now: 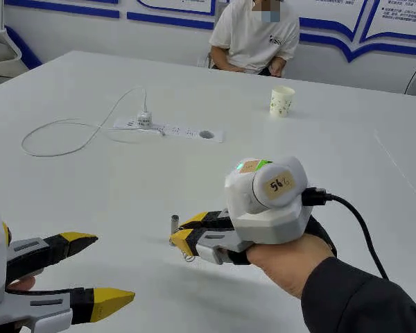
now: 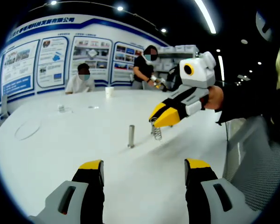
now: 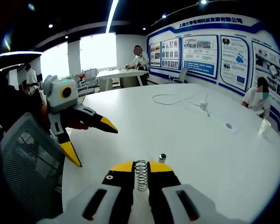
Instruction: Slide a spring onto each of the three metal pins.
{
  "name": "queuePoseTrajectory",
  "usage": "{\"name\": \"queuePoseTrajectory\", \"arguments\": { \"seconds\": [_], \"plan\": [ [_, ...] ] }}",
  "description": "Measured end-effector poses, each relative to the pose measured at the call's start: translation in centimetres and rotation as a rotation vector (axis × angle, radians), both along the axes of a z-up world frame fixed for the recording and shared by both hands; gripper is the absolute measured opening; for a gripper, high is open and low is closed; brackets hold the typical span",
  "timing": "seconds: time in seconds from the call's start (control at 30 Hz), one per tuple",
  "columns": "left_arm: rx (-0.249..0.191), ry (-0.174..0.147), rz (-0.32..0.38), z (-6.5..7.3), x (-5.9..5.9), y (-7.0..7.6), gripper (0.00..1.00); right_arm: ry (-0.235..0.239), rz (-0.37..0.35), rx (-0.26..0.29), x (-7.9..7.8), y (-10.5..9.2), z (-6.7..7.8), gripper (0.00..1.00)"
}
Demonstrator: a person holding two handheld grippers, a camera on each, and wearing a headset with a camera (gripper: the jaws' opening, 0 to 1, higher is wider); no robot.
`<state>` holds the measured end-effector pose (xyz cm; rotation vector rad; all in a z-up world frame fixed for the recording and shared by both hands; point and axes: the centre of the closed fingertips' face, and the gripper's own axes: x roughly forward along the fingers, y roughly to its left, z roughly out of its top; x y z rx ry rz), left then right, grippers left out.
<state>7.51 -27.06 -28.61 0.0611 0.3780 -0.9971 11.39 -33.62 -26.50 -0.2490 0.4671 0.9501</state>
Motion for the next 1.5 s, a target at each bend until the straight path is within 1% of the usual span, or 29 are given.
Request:
{"name": "queuePoseTrajectory", "arguments": {
  "seconds": [0.13, 0.23, 0.33, 0.4, 0.53, 0.67, 0.8, 0.97, 1.07, 1.13, 1.2, 1.33, 1.5],
  "plan": [
    [0.001, -0.002, -0.004, 0.1, 0.0, -0.1, 0.71, -0.008, -0.006, 0.036, 0.2, 0.2, 1.0, 0.12],
    [-0.001, -0.016, -0.014, 0.7, 0.0, -0.2, 0.70, -0.022, -0.004, 0.052, 0.2, 0.3, 1.7, 0.12],
    [-0.008, -0.033, -0.016, 1.6, 0.3, -0.5, 0.70, -0.036, -0.003, 0.062, 0.2, 0.5, 2.4, 0.12],
    [-0.007, -0.041, -0.023, 1.9, 0.3, -0.6, 0.70, -0.041, -0.002, 0.069, 0.2, 0.5, 2.8, 0.12],
    [-0.013, -0.061, -0.038, 3.0, 0.7, -1.3, 0.69, -0.055, -0.001, 0.083, 0.2, 0.7, 3.6, 0.12],
    [-0.022, -0.072, -0.059, 3.7, 1.2, -2.2, 0.67, -0.069, 0.006, 0.096, 0.1, 1.0, 4.5, 0.12],
    [-0.011, -0.081, -0.093, 4.2, 1.3, -3.1, 0.63, -0.080, 0.010, 0.108, 0.0, 1.2, 5.2, 0.12],
    [-0.020, -0.078, -0.121, 4.7, 1.6, -3.9, 0.59, -0.086, 0.012, 0.123, -0.1, 1.4, 5.7, 0.12],
    [-0.042, -0.059, -0.129, 4.8, 1.9, -4.3, 0.54, -0.085, 0.014, 0.126, -0.2, 1.6, 5.7, 0.12],
    [-0.042, -0.057, -0.136, 4.8, 2.1, -4.7, 0.50, -0.085, 0.015, 0.130, -0.2, 1.7, 5.8, 0.12],
    [-0.050, -0.049, -0.151, 4.9, 2.1, -5.2, 0.49, -0.084, 0.017, 0.133, -0.3, 1.8, 5.9, 0.12],
    [-0.060, -0.045, -0.176, 5.1, 2.2, -6.2, 0.47, -0.085, 0.021, 0.140, -0.5, 2.0, 6.1, 0.12],
    [-0.070, -0.044, -0.193, 5.2, 2.3, -6.9, 0.42, -0.084, 0.022, 0.147, -0.6, 2.1, 6.2, 0.12]
  ]
}}
